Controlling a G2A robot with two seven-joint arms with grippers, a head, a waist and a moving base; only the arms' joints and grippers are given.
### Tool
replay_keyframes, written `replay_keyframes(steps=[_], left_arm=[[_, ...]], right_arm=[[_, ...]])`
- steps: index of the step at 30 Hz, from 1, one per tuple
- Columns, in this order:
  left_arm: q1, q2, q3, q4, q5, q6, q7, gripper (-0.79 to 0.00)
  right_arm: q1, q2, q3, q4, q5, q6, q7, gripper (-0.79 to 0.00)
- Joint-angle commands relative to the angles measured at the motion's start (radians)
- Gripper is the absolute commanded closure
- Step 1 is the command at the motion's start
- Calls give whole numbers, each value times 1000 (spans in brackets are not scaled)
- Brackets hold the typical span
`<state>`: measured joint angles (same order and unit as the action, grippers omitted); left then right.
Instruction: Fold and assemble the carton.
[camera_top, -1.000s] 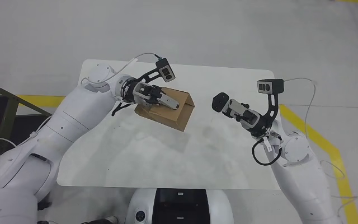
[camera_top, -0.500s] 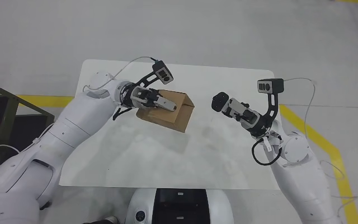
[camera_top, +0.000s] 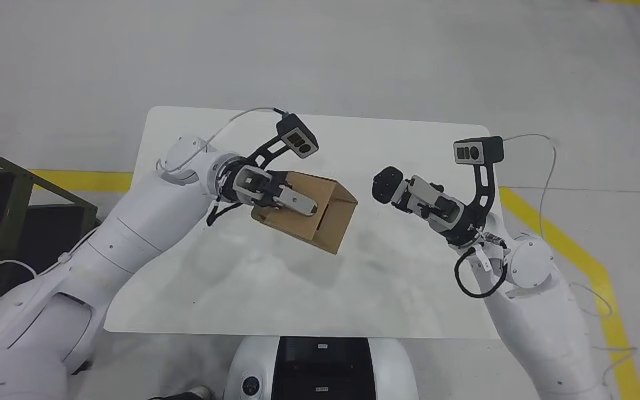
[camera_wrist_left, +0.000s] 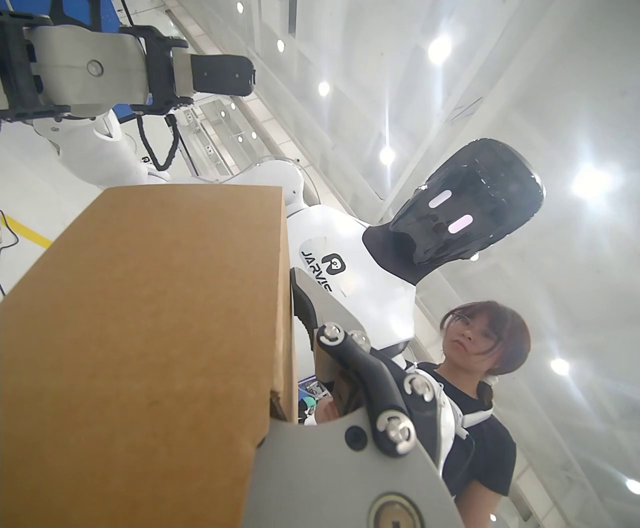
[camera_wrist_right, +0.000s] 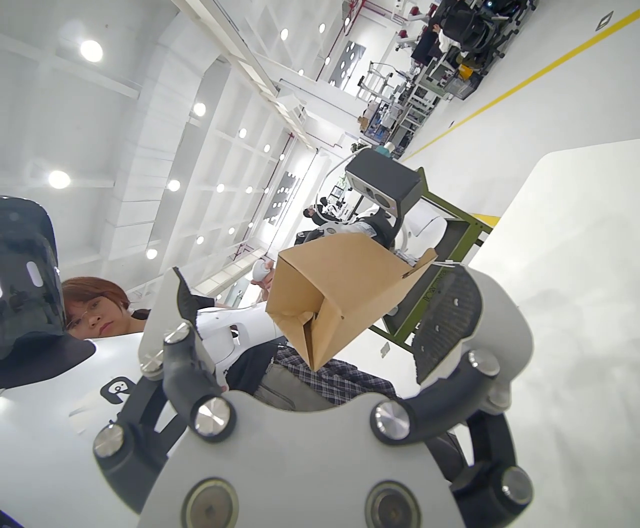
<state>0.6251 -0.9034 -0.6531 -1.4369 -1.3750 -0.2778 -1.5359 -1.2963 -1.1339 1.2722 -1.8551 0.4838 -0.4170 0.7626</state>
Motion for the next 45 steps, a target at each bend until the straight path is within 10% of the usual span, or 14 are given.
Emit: replay_keyframes(steps=[1, 45], left_arm=[[0, 0, 0, 0, 0, 0, 0, 0], [76, -3, -78, 18, -129, -6, 31, 0]], right_arm=[[0, 0, 0, 0, 0, 0, 0, -785], [-8, -1, -4, 7, 21, -2, -5, -785]])
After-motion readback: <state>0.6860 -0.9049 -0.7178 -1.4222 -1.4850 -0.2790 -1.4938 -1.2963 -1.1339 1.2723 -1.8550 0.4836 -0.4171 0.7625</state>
